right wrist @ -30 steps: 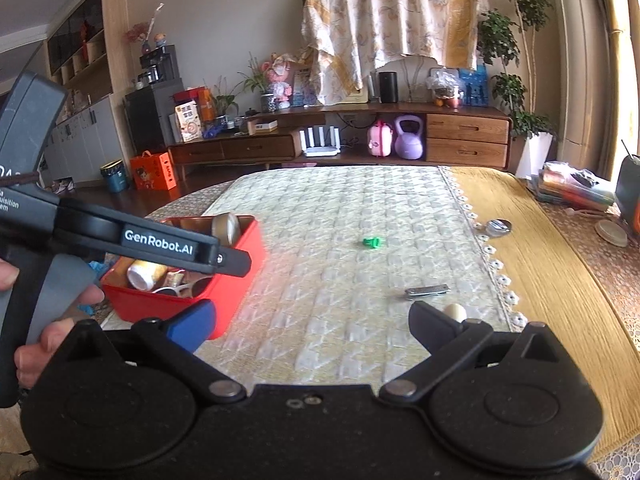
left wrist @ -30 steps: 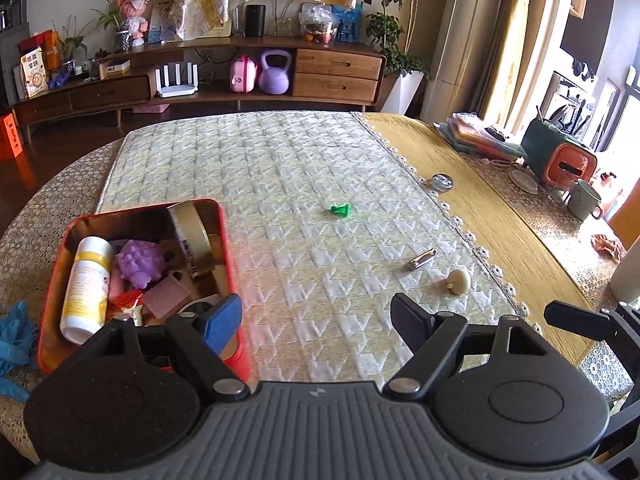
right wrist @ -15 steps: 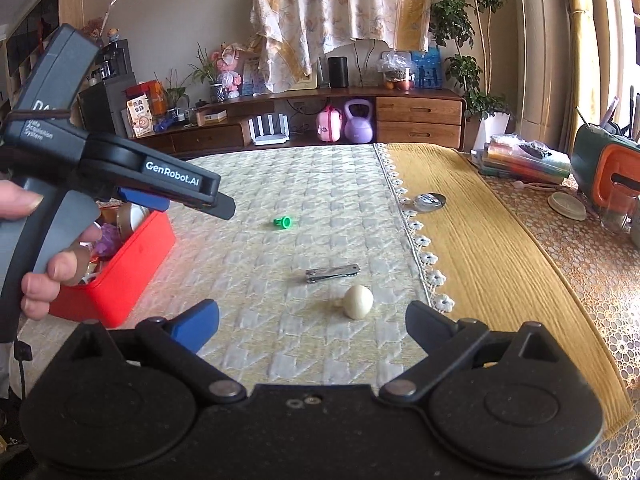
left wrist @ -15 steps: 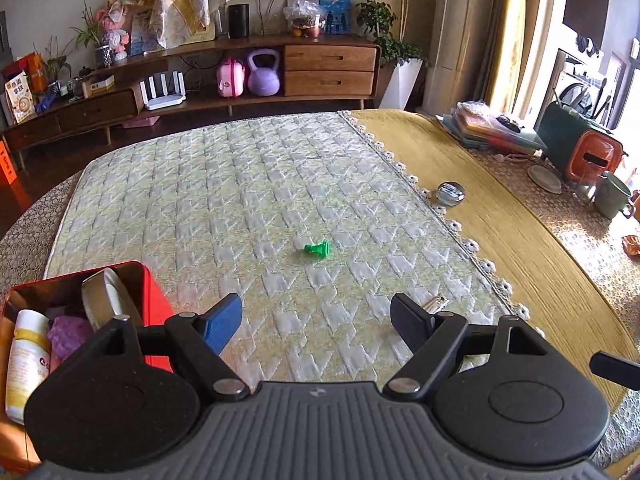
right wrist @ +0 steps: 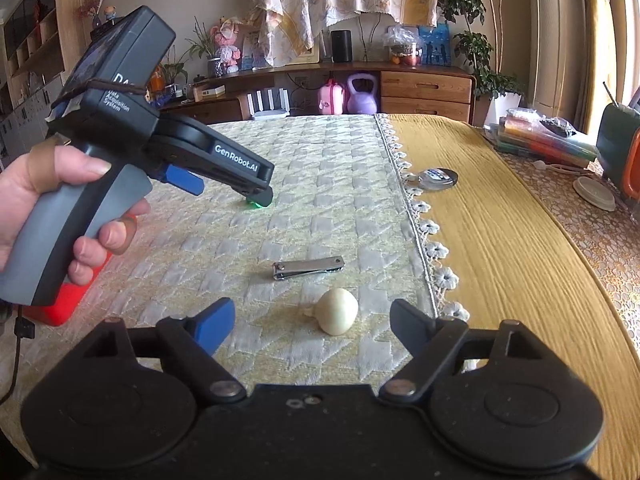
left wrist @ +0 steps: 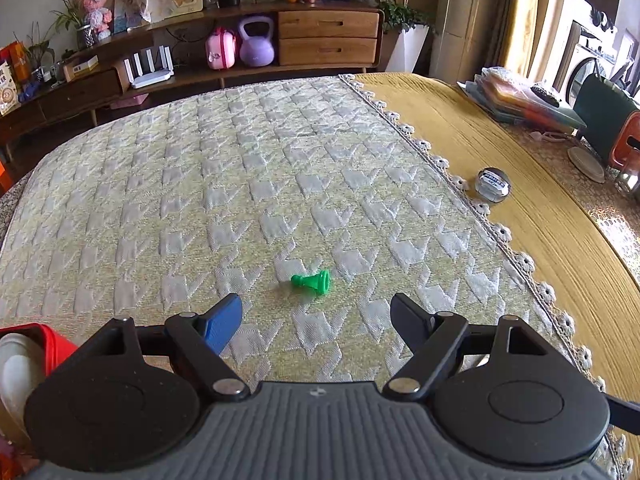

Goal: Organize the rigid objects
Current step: 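Close left tool on green piece while right tool closes on cream egg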

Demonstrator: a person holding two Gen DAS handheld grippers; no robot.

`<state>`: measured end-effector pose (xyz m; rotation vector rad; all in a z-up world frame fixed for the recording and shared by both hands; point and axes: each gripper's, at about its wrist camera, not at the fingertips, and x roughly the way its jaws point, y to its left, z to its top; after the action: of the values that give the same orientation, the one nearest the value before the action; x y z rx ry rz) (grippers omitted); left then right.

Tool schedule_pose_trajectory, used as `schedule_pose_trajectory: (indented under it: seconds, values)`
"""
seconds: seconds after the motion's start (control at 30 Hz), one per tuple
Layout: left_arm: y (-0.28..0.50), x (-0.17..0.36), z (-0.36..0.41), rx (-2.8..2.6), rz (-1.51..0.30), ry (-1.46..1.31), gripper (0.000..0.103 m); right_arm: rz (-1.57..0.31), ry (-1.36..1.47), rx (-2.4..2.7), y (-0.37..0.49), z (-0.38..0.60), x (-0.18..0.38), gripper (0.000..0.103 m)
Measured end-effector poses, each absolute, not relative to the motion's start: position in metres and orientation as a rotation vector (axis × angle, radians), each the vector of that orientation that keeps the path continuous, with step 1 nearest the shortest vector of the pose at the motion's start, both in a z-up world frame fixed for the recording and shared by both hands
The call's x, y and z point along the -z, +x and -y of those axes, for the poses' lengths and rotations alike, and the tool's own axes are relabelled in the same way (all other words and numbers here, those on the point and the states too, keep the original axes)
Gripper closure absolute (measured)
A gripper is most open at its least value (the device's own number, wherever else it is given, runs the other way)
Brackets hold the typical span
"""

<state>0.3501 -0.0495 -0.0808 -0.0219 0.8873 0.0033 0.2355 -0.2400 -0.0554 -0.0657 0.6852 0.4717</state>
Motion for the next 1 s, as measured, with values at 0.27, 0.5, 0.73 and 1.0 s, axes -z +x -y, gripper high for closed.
schedule_pose_trajectory:
  seconds: [0.27,0.5,0.73,1.0]
  values:
    - [0.372,0.102,0.046,-0.013,-0.920,-0.048,0.030,-0.701,-0.051,-0.470,0.250,0.241,0.064,0.030]
    - [0.373,0.103,0.047,-0.012,-0.882,-0.027,0.042,-0.719,-0.047,-0.462,0.258,0.239,0.071,0.041]
    - [0.370,0.102,0.046,-0.019,-0.854,-0.012,0.068,-0.715,-0.040,-0.444,0.259,0.240,0.074,0.049]
    - [0.365,0.101,0.051,-0.018,-0.844,0.021,0.079,-0.710,-0.039,-0.438,0.255,0.240,0.072,0.067]
